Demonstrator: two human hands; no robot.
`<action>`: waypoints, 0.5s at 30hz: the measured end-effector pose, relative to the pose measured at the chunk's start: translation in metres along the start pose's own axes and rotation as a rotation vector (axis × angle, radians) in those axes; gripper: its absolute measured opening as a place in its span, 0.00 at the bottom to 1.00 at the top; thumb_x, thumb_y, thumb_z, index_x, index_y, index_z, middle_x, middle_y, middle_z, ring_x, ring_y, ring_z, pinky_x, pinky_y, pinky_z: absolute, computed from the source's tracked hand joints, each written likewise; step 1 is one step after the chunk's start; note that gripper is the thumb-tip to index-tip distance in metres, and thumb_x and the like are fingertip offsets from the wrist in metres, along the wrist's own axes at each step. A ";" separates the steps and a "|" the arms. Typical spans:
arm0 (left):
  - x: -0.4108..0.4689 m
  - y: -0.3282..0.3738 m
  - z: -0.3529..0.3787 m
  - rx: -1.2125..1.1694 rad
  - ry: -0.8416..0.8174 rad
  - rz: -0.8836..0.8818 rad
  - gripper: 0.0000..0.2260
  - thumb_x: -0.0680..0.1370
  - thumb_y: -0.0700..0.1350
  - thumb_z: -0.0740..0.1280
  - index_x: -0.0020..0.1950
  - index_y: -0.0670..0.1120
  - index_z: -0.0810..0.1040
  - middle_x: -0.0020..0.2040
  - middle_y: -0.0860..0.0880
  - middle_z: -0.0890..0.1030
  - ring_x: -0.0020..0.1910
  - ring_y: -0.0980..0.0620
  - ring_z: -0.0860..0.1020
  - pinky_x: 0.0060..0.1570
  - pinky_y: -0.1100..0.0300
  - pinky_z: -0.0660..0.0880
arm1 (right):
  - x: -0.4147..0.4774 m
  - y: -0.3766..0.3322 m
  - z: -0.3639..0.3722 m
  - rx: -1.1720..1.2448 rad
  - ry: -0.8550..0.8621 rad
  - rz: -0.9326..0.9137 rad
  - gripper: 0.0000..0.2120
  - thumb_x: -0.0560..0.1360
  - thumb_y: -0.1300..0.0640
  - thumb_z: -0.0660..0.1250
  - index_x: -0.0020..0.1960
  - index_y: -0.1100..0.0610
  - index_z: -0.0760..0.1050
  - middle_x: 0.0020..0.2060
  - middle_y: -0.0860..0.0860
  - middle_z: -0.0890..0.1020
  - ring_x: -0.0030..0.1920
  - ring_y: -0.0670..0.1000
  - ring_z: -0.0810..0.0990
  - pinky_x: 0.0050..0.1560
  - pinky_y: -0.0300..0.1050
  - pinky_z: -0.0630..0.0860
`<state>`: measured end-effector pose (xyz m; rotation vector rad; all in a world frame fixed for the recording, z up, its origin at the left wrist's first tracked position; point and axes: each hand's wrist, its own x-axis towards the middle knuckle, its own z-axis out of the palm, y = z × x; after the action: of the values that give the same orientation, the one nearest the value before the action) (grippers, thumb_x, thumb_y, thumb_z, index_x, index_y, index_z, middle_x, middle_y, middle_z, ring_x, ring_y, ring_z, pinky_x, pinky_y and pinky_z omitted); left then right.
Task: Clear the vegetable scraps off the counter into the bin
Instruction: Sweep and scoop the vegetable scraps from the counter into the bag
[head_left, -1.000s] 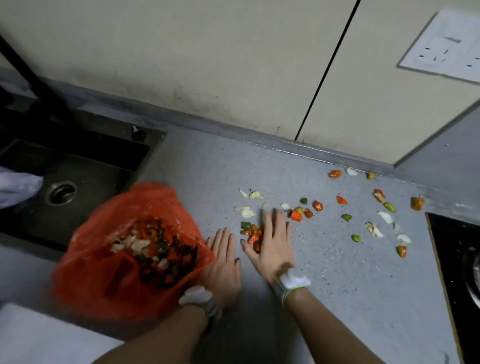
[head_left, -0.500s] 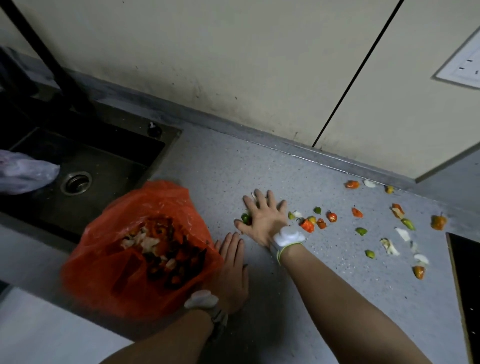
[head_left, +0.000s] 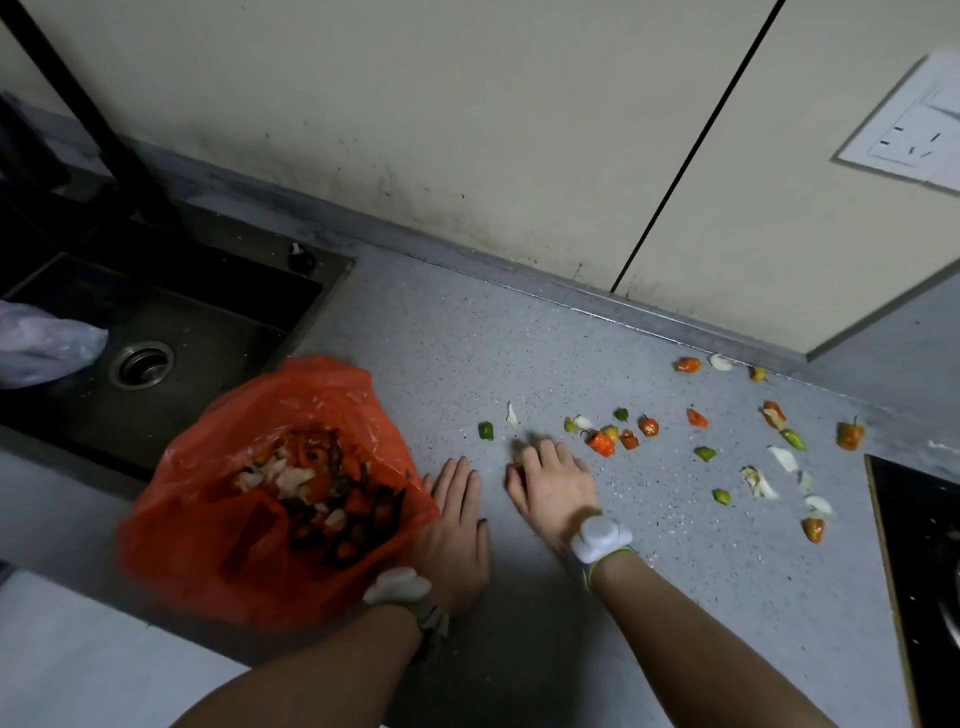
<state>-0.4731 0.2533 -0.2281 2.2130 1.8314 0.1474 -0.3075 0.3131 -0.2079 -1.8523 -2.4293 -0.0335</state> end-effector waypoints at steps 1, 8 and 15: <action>-0.001 0.000 0.000 0.002 -0.006 0.008 0.28 0.79 0.51 0.54 0.77 0.41 0.63 0.79 0.43 0.60 0.79 0.46 0.55 0.75 0.42 0.56 | 0.000 0.002 0.000 0.016 -0.012 -0.006 0.13 0.79 0.47 0.59 0.48 0.56 0.74 0.43 0.54 0.78 0.43 0.56 0.78 0.37 0.50 0.78; -0.001 -0.002 0.000 -0.006 -0.007 0.050 0.28 0.78 0.52 0.55 0.76 0.40 0.66 0.78 0.42 0.63 0.78 0.45 0.58 0.74 0.42 0.57 | -0.011 0.006 -0.025 0.369 -0.068 0.387 0.14 0.81 0.46 0.59 0.59 0.55 0.72 0.50 0.52 0.79 0.47 0.56 0.79 0.46 0.49 0.77; 0.004 0.000 -0.005 0.055 -0.073 0.012 0.30 0.78 0.55 0.49 0.76 0.40 0.65 0.78 0.42 0.61 0.77 0.43 0.59 0.76 0.51 0.38 | -0.037 0.033 -0.055 1.620 0.158 1.314 0.12 0.77 0.52 0.63 0.38 0.56 0.71 0.26 0.54 0.73 0.24 0.54 0.71 0.25 0.43 0.71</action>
<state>-0.4735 0.2578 -0.2237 2.2357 1.8041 0.0183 -0.2628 0.2830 -0.1577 -1.7174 -0.1781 1.2430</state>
